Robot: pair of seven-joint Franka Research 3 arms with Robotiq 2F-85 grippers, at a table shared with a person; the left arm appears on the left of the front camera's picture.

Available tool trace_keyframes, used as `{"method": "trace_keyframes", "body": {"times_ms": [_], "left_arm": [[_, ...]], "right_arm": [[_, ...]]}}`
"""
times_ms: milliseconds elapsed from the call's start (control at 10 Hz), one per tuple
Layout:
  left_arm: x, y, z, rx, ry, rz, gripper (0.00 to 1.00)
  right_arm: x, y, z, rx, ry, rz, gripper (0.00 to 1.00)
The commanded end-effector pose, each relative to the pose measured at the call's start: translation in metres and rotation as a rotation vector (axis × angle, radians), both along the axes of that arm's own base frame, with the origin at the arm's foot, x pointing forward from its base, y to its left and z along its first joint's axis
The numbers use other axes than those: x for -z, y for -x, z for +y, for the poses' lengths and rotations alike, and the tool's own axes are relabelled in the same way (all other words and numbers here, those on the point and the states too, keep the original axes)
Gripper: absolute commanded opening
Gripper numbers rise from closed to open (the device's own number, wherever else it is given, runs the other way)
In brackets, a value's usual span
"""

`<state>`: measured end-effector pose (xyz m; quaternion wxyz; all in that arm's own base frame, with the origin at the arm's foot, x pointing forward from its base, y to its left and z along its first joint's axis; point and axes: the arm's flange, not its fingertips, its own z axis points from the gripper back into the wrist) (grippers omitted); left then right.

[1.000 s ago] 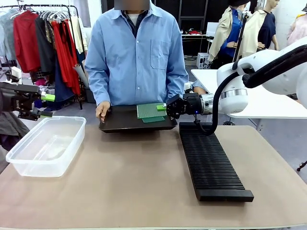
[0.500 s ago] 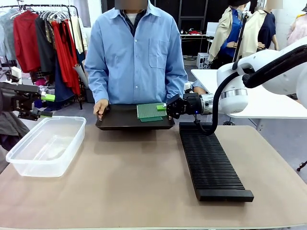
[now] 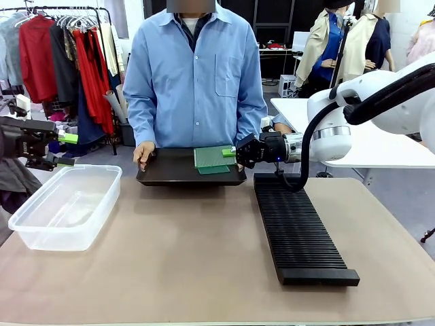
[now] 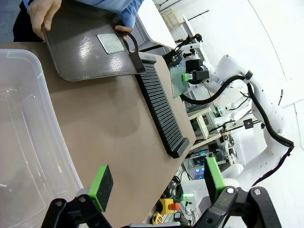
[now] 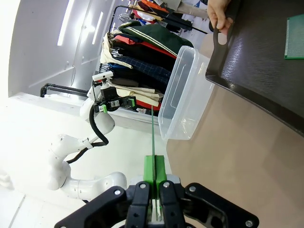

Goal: Sort PCBs into racks and boxes based on the side picked up.
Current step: If the short side of the Blank PCB is picked up, insert it into the PCB Rack ; if the long side is picked up, place it in the Organizing box.

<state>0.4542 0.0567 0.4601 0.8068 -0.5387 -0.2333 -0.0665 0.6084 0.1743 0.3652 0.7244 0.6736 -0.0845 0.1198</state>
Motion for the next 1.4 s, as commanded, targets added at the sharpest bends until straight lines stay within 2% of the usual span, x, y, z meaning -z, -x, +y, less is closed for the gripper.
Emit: {"method": "trace_keyframes", "body": {"times_ms": [0, 300, 900, 1000, 1300], "left_arm": [[0.0, 0.001, 0.0, 0.0, 0.003, -0.001, 1.0], [0.0, 0.001, 0.0, 0.0, 0.003, -0.001, 1.0], [0.0, 0.001, 0.0, 0.0, 0.003, -0.001, 1.0], [0.0, 0.001, 0.0, 0.0, 0.003, -0.001, 1.0], [0.0, 0.001, 0.0, 0.0, 0.003, -0.001, 1.0]], "right_arm": [[0.0, -0.001, -0.018, -0.007, -0.05, -0.01, 0.0], [0.009, -0.005, -0.063, -0.01, -0.115, -0.042, 0.0], [0.025, 0.0, -0.162, 0.04, -0.201, -0.215, 0.0], [0.028, 0.001, -0.17, 0.004, -0.211, -0.258, 0.0], [0.042, 0.007, -0.186, 0.036, -0.158, -0.439, 0.0]]}}
